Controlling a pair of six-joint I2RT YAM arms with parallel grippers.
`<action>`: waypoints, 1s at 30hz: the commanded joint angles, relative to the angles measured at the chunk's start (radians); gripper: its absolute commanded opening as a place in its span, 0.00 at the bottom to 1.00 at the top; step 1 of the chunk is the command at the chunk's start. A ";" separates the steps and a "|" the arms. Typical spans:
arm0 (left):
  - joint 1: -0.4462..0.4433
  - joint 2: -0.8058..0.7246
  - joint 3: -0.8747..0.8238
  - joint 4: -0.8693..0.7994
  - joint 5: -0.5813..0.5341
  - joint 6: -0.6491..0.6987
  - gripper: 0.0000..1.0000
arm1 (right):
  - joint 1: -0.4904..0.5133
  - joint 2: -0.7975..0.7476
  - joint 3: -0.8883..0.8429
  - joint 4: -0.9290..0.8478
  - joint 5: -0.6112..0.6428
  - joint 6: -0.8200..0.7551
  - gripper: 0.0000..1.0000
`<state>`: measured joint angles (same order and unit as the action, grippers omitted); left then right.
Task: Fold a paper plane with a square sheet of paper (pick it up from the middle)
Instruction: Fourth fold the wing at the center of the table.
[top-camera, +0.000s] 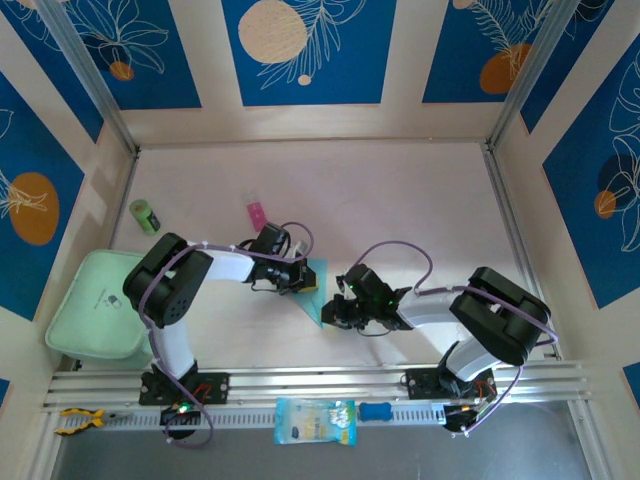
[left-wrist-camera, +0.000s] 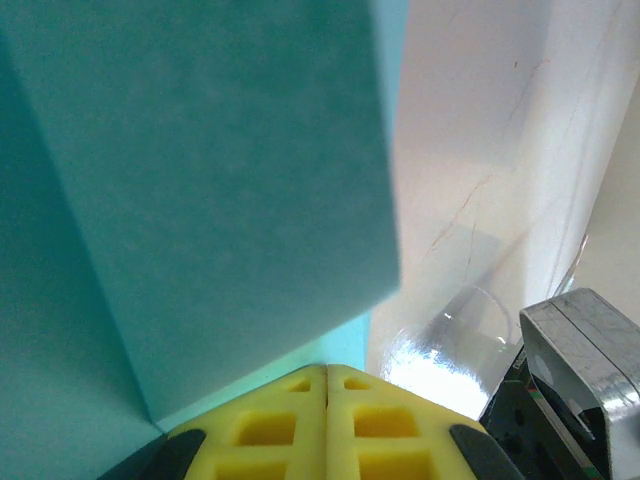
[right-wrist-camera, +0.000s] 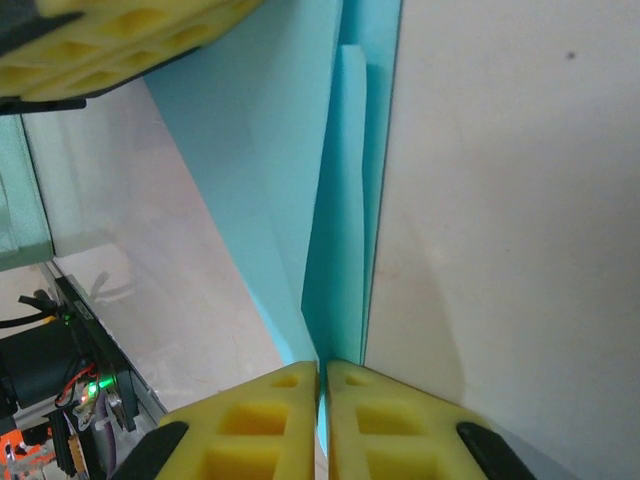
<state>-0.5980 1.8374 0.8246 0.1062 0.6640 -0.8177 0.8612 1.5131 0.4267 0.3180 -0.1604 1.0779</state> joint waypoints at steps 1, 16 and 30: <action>-0.004 -0.004 -0.029 -0.077 -0.059 0.002 0.05 | 0.015 -0.005 -0.020 -0.166 -0.004 -0.013 0.13; -0.004 -0.012 -0.038 -0.072 -0.069 -0.007 0.05 | 0.019 -0.010 -0.021 -0.191 -0.021 -0.027 0.09; -0.004 -0.007 -0.048 -0.065 -0.076 -0.014 0.05 | 0.030 -0.010 -0.010 -0.202 -0.068 -0.056 0.06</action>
<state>-0.6006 1.8221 0.8093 0.0971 0.6537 -0.8314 0.8715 1.4883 0.4305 0.2459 -0.1715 1.0443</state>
